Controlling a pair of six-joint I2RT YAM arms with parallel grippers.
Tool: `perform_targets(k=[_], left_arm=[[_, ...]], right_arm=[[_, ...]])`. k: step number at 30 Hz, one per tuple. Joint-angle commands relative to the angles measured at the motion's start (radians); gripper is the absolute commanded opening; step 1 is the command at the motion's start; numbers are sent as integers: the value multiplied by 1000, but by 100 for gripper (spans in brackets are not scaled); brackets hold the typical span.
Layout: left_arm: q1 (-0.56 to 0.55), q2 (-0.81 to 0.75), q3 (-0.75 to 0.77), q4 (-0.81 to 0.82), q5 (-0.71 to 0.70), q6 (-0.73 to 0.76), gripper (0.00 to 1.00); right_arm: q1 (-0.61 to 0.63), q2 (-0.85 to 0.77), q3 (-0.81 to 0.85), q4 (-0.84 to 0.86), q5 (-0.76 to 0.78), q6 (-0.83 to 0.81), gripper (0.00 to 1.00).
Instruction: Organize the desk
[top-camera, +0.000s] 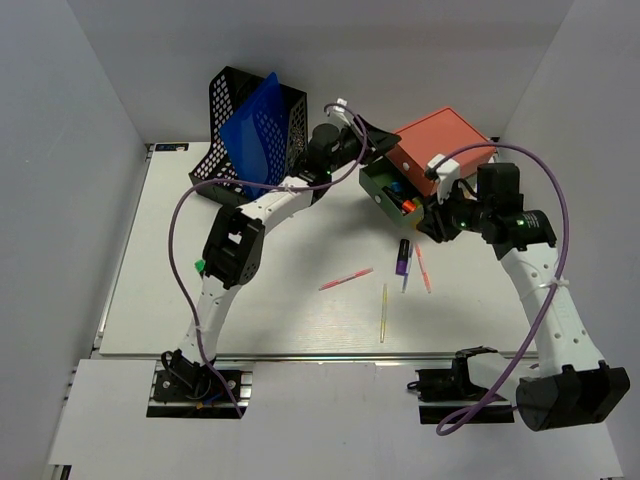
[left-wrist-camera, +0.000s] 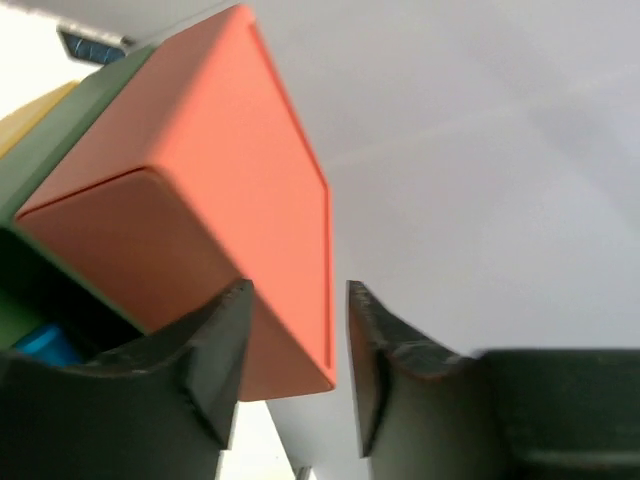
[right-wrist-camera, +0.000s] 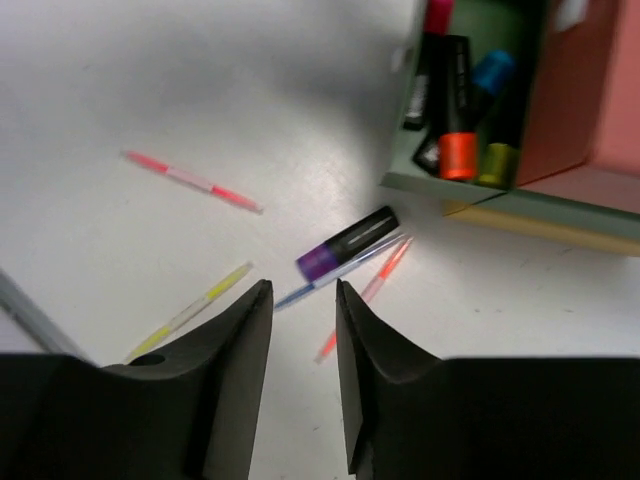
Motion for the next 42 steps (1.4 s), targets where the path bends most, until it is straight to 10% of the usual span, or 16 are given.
perform_targets(k=[1, 10, 14, 23, 42], left_arm=[[21, -124, 48, -16, 26, 58, 50], [30, -521, -390, -105, 46, 341, 32], [30, -803, -644, -152, 37, 441, 65], [39, -1210, -996, -416, -151, 506, 77], [39, -1450, -1147, -650, -317, 492, 77]], right_arm=[[7, 12, -38, -104, -119, -94, 39], [57, 96, -144, -124, -63, -127, 40], [108, 127, -199, -63, 57, -102, 45], [172, 182, -320, 186, 273, 113, 54], [209, 391, -292, 398, 396, 329, 49]])
